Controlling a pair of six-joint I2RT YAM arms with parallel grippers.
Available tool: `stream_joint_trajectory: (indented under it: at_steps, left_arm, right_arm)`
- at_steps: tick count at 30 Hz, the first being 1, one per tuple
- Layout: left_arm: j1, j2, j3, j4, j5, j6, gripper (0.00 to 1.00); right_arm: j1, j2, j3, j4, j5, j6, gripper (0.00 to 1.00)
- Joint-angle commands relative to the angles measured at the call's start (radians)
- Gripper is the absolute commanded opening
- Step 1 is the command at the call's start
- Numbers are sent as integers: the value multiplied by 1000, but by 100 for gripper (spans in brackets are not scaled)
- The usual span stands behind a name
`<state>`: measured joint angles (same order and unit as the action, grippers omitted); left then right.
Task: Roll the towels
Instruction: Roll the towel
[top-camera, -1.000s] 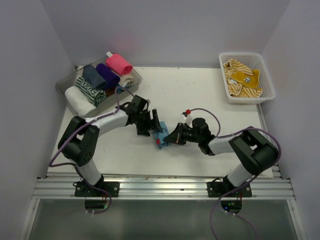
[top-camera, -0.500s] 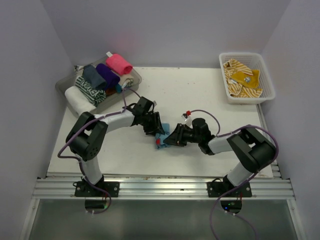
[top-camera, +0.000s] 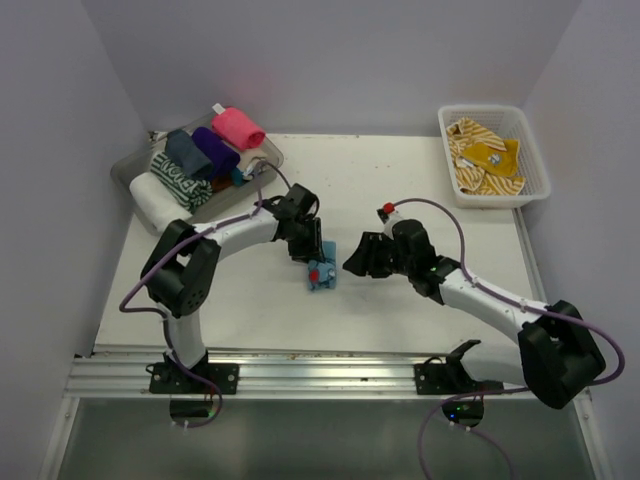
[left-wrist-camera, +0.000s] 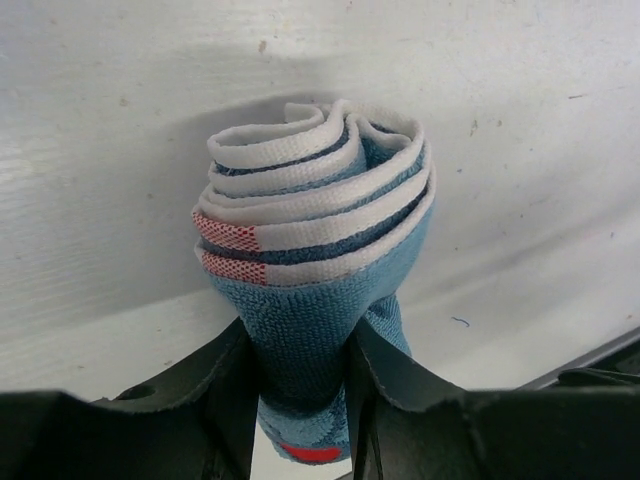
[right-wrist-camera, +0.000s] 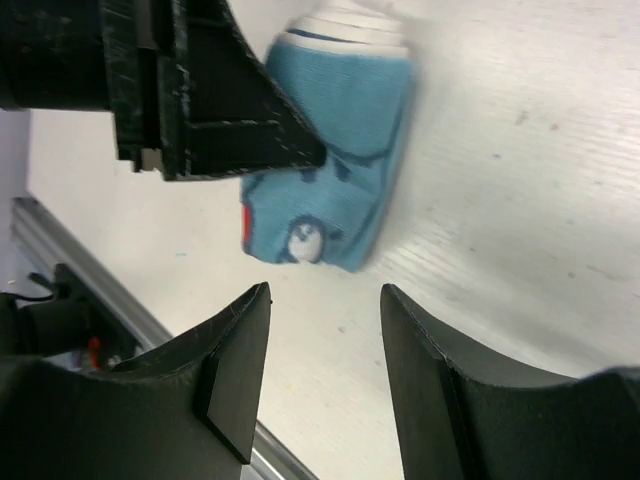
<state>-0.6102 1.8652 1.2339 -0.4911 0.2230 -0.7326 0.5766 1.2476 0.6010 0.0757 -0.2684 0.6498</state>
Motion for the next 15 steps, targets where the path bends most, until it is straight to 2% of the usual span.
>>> stream_joint_trajectory:
  at_steps: [1, 4, 9, 15]
  left_arm:
    - [1, 22, 67, -130, -154, 102, 38]
    - [-3, 41, 116, -232, -218, 176, 38]
    - [-20, 60, 167, -339, -408, 263, 37]
    - [-42, 52, 222, -463, -612, 256, 37]
  right_arm:
    - [0, -39, 49, -180, 130, -88, 52]
    - [0, -28, 63, -201, 152, -93, 52]
    - [2, -11, 59, -197, 162, -90, 52]
    - [2, -7, 54, -191, 167, -87, 52]
